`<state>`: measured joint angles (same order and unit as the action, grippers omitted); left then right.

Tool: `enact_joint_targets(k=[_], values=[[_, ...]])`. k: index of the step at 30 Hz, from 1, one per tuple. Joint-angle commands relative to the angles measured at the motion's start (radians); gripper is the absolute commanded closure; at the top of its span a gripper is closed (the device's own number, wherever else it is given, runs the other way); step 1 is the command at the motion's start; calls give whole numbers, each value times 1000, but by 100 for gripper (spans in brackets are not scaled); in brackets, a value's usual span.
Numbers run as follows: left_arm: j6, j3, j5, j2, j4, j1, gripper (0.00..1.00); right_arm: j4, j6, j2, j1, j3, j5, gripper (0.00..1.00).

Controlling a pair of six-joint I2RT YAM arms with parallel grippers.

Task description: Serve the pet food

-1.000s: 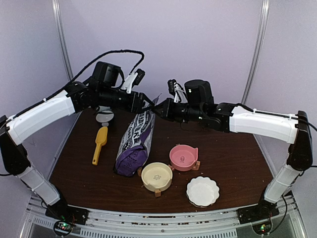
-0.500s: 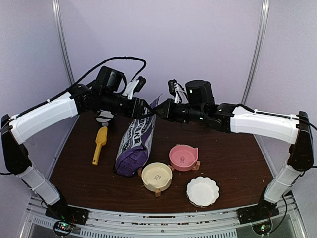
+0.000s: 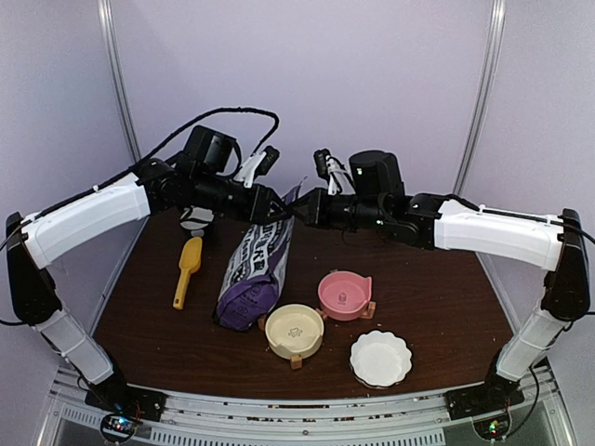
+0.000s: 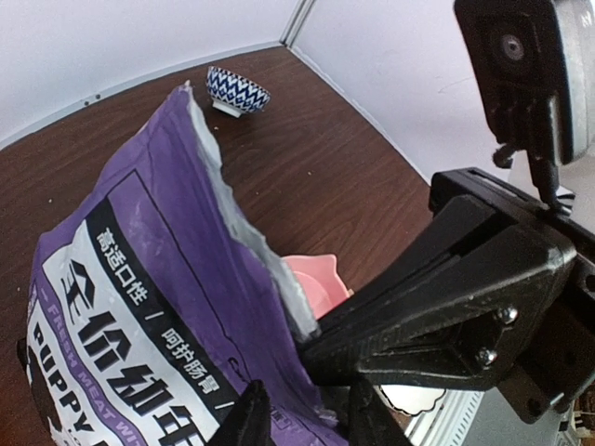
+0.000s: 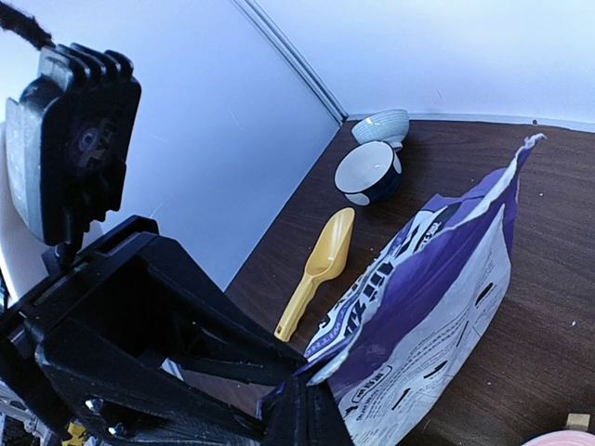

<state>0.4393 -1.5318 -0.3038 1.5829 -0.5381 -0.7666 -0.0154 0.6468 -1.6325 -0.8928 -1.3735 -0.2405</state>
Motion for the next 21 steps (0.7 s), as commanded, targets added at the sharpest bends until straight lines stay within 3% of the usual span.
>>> enact_joint_targets(k=[1,7,21], values=[[-8,-1,-58,36,15,9,73,10,-79,50,-19,-8,-92,100],[-6,1,-62,42,23,16,100,-54,-149,43,-19,-24,-121,100],[-11,8,33,18,29,15,100,-167,-193,65,-39,-16,90,100]])
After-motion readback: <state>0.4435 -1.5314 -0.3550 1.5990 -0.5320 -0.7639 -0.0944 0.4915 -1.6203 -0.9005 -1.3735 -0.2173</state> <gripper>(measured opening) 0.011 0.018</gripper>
